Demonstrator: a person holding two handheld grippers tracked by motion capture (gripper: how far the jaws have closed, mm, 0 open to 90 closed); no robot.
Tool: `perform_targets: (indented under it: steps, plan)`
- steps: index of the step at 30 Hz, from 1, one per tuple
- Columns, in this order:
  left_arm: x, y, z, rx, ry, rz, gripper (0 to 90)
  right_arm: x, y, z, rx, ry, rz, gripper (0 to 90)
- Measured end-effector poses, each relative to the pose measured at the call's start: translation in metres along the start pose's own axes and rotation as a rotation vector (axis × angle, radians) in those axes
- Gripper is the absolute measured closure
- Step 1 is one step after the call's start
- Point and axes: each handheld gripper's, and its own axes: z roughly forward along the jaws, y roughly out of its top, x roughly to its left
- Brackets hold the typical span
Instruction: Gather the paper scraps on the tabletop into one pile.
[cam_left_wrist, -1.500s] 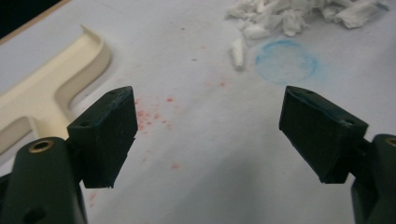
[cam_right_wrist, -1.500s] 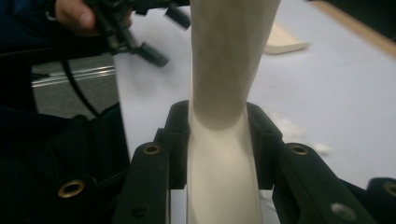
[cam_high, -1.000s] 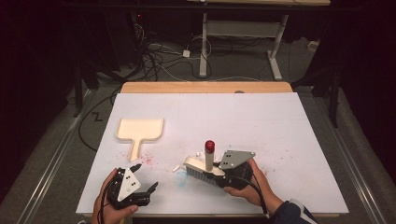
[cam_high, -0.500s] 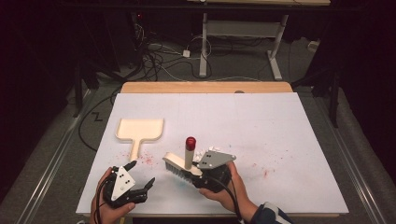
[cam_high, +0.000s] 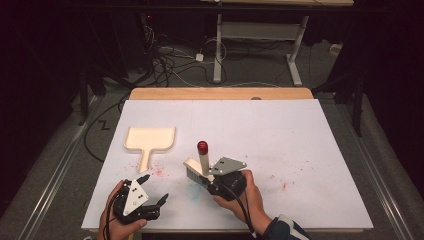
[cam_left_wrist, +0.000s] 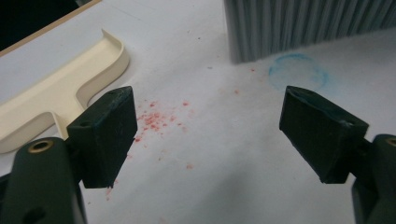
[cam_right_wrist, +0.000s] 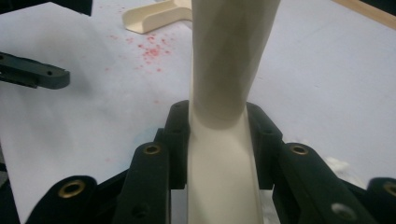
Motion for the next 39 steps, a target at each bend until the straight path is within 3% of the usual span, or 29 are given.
perform_targets:
  steps: [5, 10, 13, 17, 19, 21, 25, 27, 29, 30, 32, 35, 39]
  plan:
    - [-0.002, 0.001, 0.001, 0.009, -0.005, 0.011, 18.2, -0.007, -0.001, -0.023, -0.046, 0.034, 0.019, 67.8]
    - [-0.002, 0.0, 0.002, 0.016, -0.009, 0.014, 18.1, -0.015, 0.006, -0.056, -0.11, 0.018, -0.005, 67.8]
    - [-0.001, 0.0, 0.003, 0.016, -0.008, 0.013, 18.1, -0.026, 0.007, -0.073, -0.137, -0.047, -0.018, 67.8]
    - [-0.002, 0.0, 0.003, 0.016, -0.009, 0.014, 18.1, -0.046, -0.001, -0.082, -0.127, -0.204, -0.014, 67.8]
    - [-0.002, 0.0, 0.003, 0.02, -0.01, 0.018, 18.1, -0.056, -0.009, -0.078, -0.094, -0.289, -0.02, 67.8]
    - [-0.003, 0.0, 0.004, 0.025, -0.015, 0.009, 18.1, -0.064, -0.018, -0.068, -0.057, -0.344, -0.01, 67.8]
    - [-0.003, 0.0, 0.005, 0.025, -0.019, 0.009, 18.1, -0.075, -0.031, -0.043, 0.003, -0.4, 0.009, 67.8]
    - [-0.003, 0.0, 0.006, 0.03, -0.022, 0.01, 18.2, -0.077, -0.034, -0.031, 0.029, -0.402, 0.011, 67.8]
    - [-0.003, 0.0, 0.006, 0.03, -0.025, 0.01, 18.1, -0.073, -0.034, -0.023, 0.021, -0.39, 0.01, 67.8]
    - [-0.003, 0.0, 0.007, 0.031, -0.026, 0.01, 18.1, -0.069, -0.031, -0.019, 0.029, -0.393, -0.005, 67.8]
    - [-0.003, 0.0, 0.007, 0.032, -0.028, 0.01, 18.2, -0.06, -0.028, -0.012, 0.023, -0.355, -0.005, 67.7]
    - [-0.004, 0.0, 0.007, 0.03, -0.029, 0.009, 18.1, -0.044, -0.025, 0.0, 0.033, -0.353, -0.059, 67.1]
    - [-0.004, 0.0, 0.007, 0.034, -0.034, 0.011, 18.2, -0.031, -0.018, 0.004, 0.013, -0.316, -0.063, 67.2]
